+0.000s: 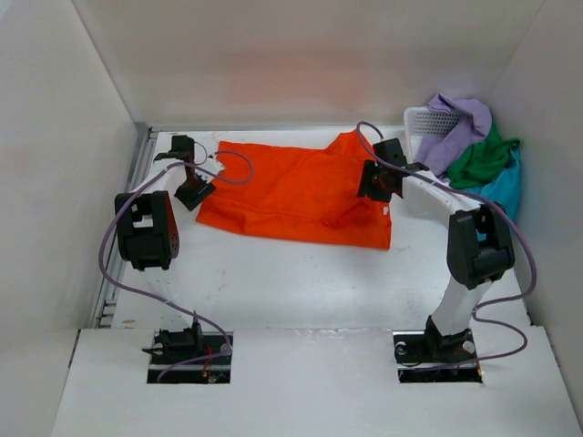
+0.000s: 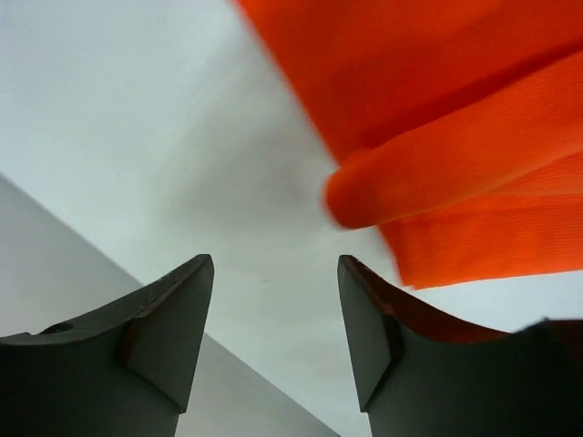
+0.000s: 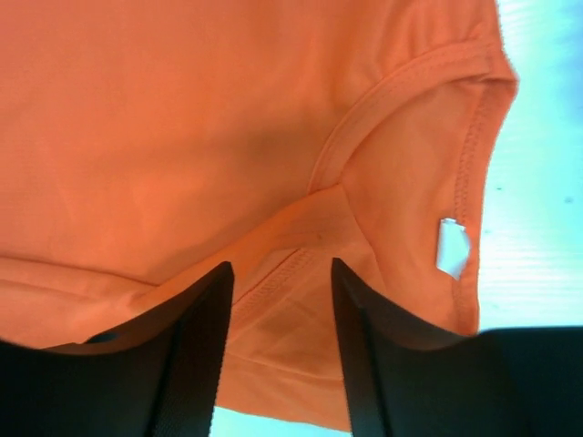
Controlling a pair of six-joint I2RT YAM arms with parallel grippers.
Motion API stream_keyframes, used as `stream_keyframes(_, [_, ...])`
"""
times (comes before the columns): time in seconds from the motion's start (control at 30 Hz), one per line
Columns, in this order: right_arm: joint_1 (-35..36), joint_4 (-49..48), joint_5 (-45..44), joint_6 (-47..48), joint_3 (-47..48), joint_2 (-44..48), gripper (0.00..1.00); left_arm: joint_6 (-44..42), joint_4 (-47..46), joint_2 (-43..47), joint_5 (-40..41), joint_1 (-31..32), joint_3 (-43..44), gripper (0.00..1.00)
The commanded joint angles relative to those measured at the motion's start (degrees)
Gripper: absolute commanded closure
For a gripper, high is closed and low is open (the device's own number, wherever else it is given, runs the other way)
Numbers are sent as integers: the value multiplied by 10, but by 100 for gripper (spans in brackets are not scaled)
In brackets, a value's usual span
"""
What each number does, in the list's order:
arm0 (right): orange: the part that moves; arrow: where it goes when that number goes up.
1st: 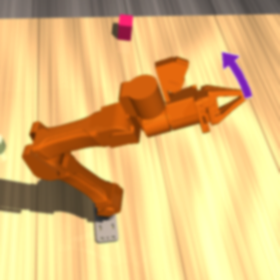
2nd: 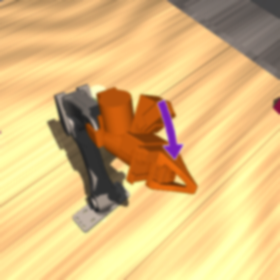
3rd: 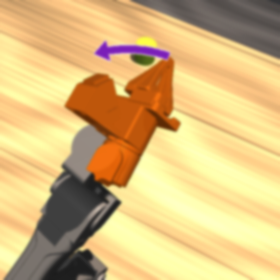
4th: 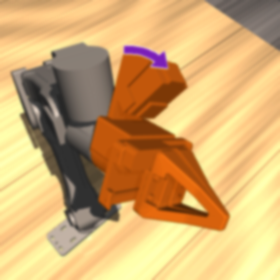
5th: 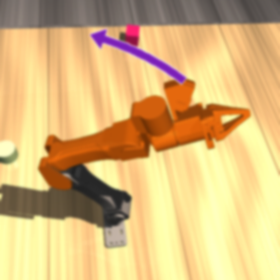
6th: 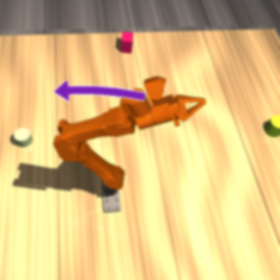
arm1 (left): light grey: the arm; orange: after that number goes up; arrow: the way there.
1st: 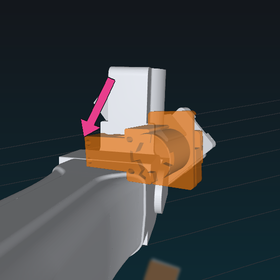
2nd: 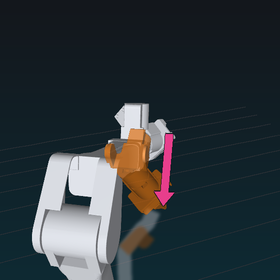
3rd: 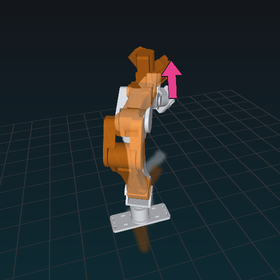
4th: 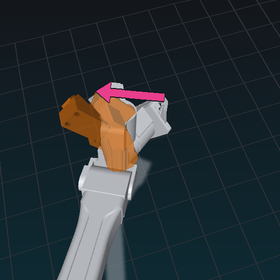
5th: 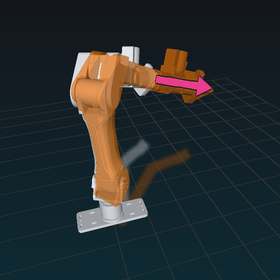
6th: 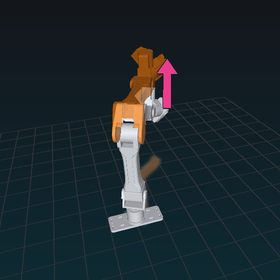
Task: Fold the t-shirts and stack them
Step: Fold the flattened tshirt in 1/3 of the way
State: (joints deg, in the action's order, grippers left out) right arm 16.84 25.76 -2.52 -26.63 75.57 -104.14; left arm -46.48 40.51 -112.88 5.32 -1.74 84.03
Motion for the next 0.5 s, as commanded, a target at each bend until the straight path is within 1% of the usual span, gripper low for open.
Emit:
stream_keyframes(0.0, [-4,3,-32,-9,-18,101,45,28,-22,75,-5,-22,9,41])
stream_keyframes(0.07, [-1,11,-34,-32,-76,155,41,42,-12,99,-22,-19,-12,38])
stream_keyframes(0.13, [-1,13,-34,-48,-120,186,40,66,4,103,-48,-13,-29,37])
stream_keyframes(0.27, [-1,4,-30,-88,-224,236,37,128,28,72,-105,-8,-26,38])
stream_keyframes(0.3, [-1,-6,-27,-98,-254,245,36,147,29,58,-115,-8,-23,39])
stream_keyframes(0.37, [-4,-18,-22,-106,-281,248,35,175,29,32,-121,-8,-17,40])
stream_keyframes(0.47, [-10,-51,8,-122,-308,230,33,186,31,8,-117,-8,-16,40])
